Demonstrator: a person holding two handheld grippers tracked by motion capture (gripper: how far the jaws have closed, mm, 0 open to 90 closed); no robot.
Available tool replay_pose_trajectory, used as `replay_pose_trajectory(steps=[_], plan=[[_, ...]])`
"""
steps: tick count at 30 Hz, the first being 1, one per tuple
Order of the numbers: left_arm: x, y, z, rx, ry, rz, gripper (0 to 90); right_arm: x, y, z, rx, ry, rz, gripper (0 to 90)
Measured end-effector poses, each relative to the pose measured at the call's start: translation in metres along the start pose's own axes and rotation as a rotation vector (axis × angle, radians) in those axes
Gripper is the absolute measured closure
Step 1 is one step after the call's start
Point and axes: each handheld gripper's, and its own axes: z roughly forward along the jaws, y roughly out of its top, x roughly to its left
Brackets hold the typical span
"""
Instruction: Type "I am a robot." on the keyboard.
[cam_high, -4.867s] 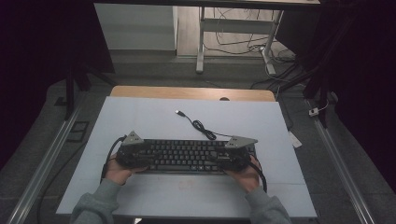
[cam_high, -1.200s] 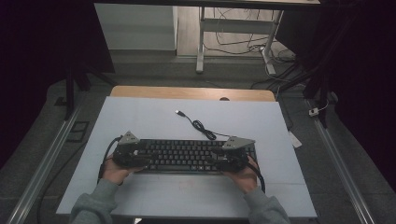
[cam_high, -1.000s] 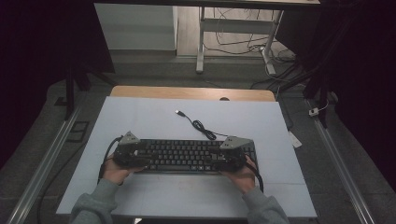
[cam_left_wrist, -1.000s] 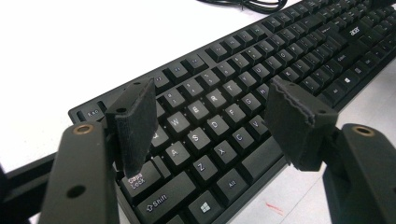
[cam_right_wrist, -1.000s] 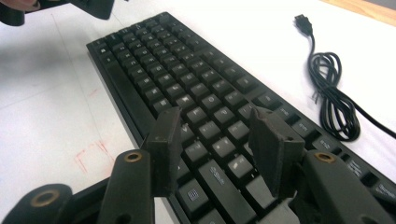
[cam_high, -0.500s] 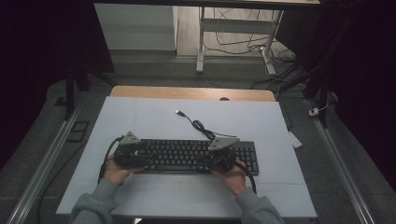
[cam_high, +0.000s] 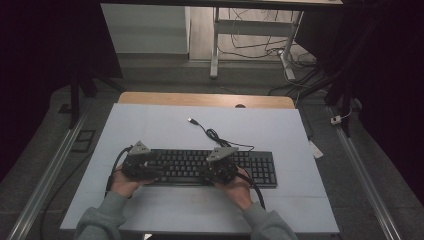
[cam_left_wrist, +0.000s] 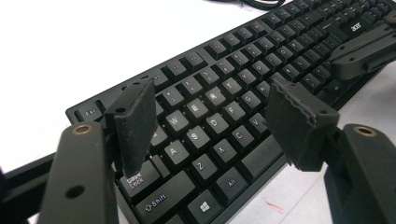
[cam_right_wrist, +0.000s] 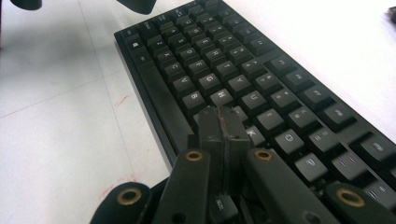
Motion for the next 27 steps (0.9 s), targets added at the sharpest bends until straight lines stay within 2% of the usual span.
replay_pose_trajectory(steps=[7,11,16,21,23,25,27], plan=[[0.000,0.000,0.000,0.002,0.000,0.003,33.6,0.001,0.002,0.014,0.031,-0.015,-0.016,89.6],[0.000,0.000,0.000,0.003,0.002,0.001,33.6,0.000,0.000,0.019,0.051,-0.024,-0.006,89.6],[0.000,0.000,0.000,0.002,0.004,0.002,33.5,-0.001,0.000,0.022,0.062,-0.040,-0.017,89.6],[0.000,-0.001,-0.001,0.003,0.006,0.003,33.5,-0.003,-0.001,0.023,0.054,-0.039,-0.007,89.7],[0.001,-0.001,0.000,0.004,0.006,0.003,33.5,-0.003,-0.002,0.025,0.068,-0.045,-0.019,89.7],[0.001,-0.001,0.000,0.006,0.007,0.002,33.4,-0.003,-0.002,0.025,0.060,-0.041,-0.007,89.7],[0.000,-0.001,0.000,0.005,0.007,0.003,33.4,-0.002,-0.001,0.022,0.048,-0.042,-0.016,89.8]])
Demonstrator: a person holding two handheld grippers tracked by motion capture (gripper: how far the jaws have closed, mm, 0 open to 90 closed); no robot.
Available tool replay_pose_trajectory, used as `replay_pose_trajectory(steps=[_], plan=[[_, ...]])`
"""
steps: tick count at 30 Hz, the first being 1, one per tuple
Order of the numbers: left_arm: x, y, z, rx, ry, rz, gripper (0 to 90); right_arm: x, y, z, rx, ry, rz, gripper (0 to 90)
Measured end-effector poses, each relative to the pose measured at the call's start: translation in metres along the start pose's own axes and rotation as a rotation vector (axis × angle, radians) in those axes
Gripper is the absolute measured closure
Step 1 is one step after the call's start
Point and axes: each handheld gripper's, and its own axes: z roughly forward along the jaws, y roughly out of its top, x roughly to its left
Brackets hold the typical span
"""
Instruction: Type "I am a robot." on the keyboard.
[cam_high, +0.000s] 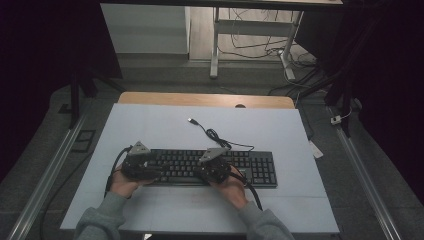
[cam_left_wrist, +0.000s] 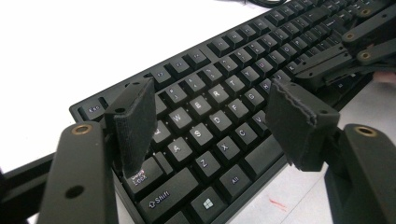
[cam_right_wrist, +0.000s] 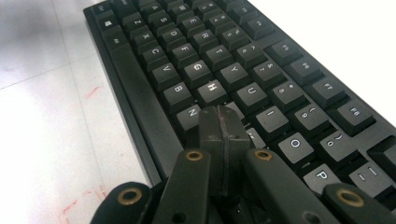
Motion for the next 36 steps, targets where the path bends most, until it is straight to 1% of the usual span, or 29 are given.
replay_pose_trajectory(steps=[2,5,9,10,12,14,16,19,22,23,30,34,36], plan=[[0.000,0.000,0.000,-0.002,-0.001,0.003,33.4,0.000,0.001,-0.004,-0.032,0.006,0.009,89.8],[0.000,0.000,0.001,0.002,-0.001,-0.002,33.4,-0.001,0.001,-0.017,-0.079,-0.002,0.016,89.8],[0.000,0.000,0.000,-0.001,-0.002,0.002,33.3,-0.010,-0.006,-0.033,-0.104,-0.014,0.042,89.6],[0.000,0.000,0.000,-0.002,-0.003,0.002,33.3,-0.012,-0.009,-0.037,-0.102,-0.023,0.048,87.4],[0.000,0.000,0.000,-0.003,-0.001,-0.001,33.4,-0.017,-0.016,-0.044,-0.109,-0.043,0.066,78.3],[-0.001,0.000,0.001,-0.001,-0.004,-0.002,33.3,-0.021,-0.022,-0.052,-0.112,-0.058,0.082,72.2],[-0.001,0.000,0.001,0.002,-0.004,0.002,33.2,-0.025,-0.028,-0.061,-0.116,-0.073,0.096,67.4],[-0.001,0.000,0.001,0.001,-0.004,0.002,33.2,-0.030,-0.038,-0.073,-0.125,-0.086,0.115,62.8],[-0.001,0.000,0.001,0.001,-0.005,0.004,33.2,-0.033,-0.045,-0.084,-0.130,-0.108,0.123,59.7],[-0.001,0.000,0.001,0.002,-0.005,0.005,33.3,-0.033,-0.048,-0.087,-0.132,-0.107,0.125,58.9],[-0.001,0.000,0.001,0.002,-0.005,0.008,33.3,-0.037,-0.065,-0.108,-0.147,-0.136,0.141,56.3],[-0.001,0.001,0.001,0.002,-0.005,0.010,33.3,-0.039,-0.072,-0.113,-0.152,-0.141,0.144,56.1],[-0.002,0.001,0.002,0.002,-0.005,0.012,33.3,-0.039,-0.073,-0.114,-0.146,-0.146,0.145,56.0]])
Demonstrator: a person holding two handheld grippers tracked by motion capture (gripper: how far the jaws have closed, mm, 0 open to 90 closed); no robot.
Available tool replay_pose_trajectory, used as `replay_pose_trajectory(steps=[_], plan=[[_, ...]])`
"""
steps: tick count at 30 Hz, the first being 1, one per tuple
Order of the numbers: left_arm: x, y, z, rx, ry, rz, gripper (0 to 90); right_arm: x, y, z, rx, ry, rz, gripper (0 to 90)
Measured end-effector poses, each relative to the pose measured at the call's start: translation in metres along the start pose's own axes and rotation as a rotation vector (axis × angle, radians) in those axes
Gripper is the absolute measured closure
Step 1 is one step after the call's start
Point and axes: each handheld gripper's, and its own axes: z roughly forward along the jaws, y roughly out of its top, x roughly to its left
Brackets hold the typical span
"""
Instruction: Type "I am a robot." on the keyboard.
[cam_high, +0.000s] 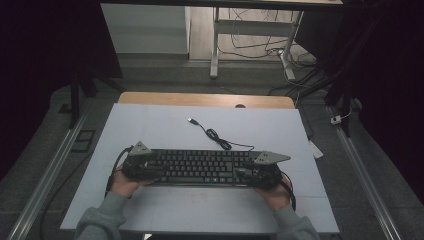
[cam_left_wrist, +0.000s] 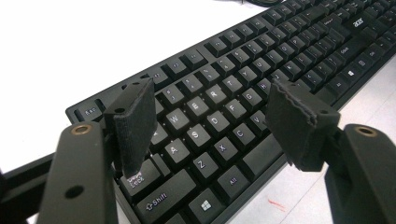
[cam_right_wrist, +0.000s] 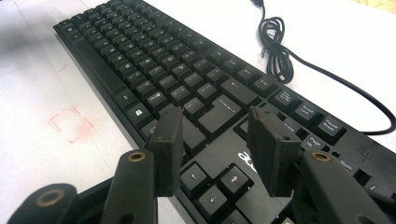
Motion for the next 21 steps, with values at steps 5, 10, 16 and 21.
replay_pose_trajectory(steps=[5,10,16,21], plan=[[0.0000,0.0000,0.0004,0.000,0.000,0.001,33.5,-0.0003,-0.0004,0.0008,0.003,0.000,-0.003,55.9],[-0.0001,0.0001,-0.0006,-0.006,-0.001,0.000,34.2,-0.0006,-0.0004,0.0011,0.005,-0.003,-0.002,55.9],[-0.0040,0.0011,-0.0003,-0.010,-0.018,0.016,37.3,-0.0005,-0.0005,0.0018,0.006,-0.001,-0.003,55.9],[-0.0084,0.0029,-0.0009,-0.016,-0.040,0.039,44.8,-0.0010,-0.0004,0.0018,0.007,-0.001,-0.002,55.8]])
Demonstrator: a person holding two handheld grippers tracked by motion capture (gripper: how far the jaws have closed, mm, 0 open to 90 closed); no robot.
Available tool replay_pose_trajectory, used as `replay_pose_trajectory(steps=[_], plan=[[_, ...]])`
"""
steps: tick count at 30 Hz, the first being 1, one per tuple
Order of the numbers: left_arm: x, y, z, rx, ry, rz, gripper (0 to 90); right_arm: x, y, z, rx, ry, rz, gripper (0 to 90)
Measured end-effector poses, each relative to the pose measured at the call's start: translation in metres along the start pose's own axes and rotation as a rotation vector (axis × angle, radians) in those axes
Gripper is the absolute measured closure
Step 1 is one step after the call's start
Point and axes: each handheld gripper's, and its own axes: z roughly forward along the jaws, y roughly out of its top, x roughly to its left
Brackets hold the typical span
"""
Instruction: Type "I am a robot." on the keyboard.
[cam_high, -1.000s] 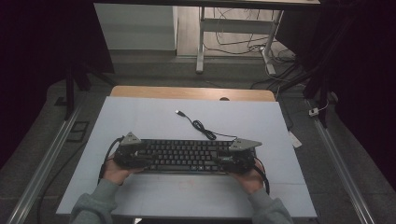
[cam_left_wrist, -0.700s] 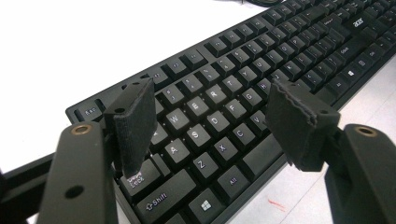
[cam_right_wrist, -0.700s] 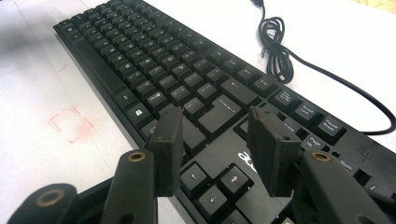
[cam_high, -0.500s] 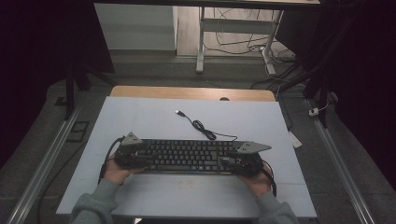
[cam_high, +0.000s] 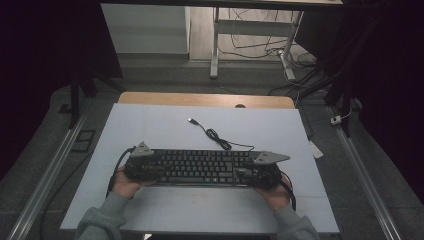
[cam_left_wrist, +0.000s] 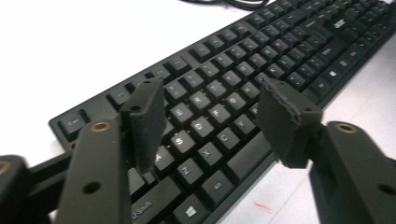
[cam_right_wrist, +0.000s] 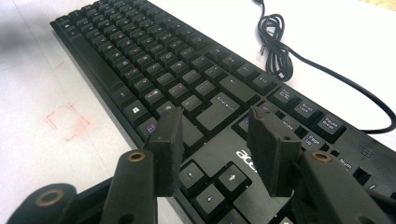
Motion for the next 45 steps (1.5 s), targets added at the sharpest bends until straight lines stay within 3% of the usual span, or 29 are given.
replay_pose_trajectory(steps=[4,12,25,45], plan=[[-0.005,0.001,0.001,0.004,-0.018,0.020,55.7,0.000,0.000,0.000,0.002,0.001,0.000,55.7],[-0.013,0.002,0.006,0.035,-0.061,0.058,88.4,0.000,0.000,0.001,0.001,0.003,-0.001,55.6],[-0.034,-0.002,0.029,0.130,-0.091,0.137,88.7,-0.001,0.001,-0.001,-0.005,0.004,-0.001,55.3],[-0.035,-0.006,0.042,0.184,-0.072,0.153,88.7,0.000,0.000,0.001,0.001,0.005,-0.002,54.7]])
